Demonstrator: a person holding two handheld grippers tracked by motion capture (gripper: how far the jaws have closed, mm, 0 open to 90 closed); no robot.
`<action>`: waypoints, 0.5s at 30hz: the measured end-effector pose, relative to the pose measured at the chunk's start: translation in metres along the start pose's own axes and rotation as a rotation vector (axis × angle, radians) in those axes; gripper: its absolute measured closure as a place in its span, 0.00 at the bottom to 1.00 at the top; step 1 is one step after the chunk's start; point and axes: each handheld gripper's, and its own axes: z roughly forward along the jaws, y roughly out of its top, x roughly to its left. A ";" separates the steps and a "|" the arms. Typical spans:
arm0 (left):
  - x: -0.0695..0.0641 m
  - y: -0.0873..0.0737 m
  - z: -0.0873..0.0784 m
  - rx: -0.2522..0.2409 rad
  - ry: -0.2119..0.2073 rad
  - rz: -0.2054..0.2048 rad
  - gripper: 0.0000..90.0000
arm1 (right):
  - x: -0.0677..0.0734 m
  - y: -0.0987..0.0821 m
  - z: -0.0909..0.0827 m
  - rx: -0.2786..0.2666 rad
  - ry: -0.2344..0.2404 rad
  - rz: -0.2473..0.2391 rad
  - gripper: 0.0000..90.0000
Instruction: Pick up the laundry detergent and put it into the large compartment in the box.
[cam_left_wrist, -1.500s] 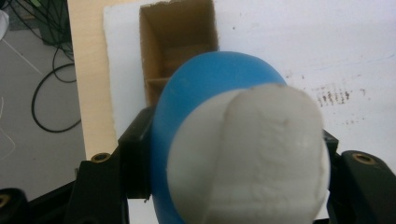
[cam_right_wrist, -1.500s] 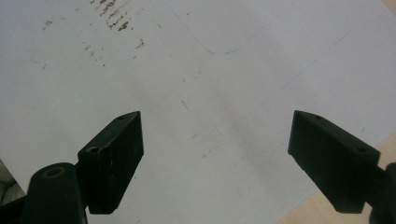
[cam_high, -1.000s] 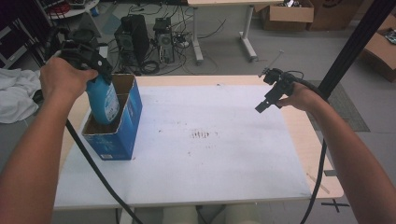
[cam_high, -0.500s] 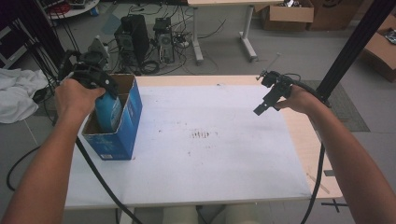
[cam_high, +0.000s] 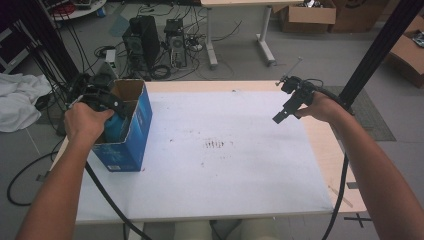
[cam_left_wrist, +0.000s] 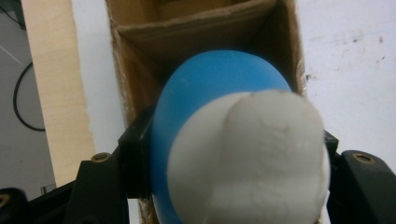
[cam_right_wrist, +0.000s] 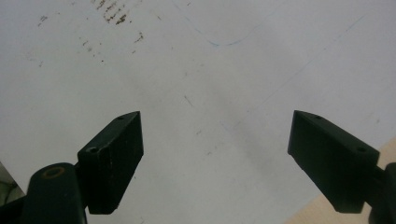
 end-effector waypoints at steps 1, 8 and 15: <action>-0.001 0.000 0.002 0.003 0.001 0.003 0.42 | 0.000 0.000 0.000 0.001 0.001 0.001 0.20; -0.004 -0.001 0.014 0.022 -0.006 0.004 0.42 | 0.002 0.002 0.003 0.002 0.006 -0.004 0.20; -0.005 -0.004 0.027 0.045 -0.005 0.007 0.42 | 0.001 0.001 0.006 0.004 0.012 -0.006 0.20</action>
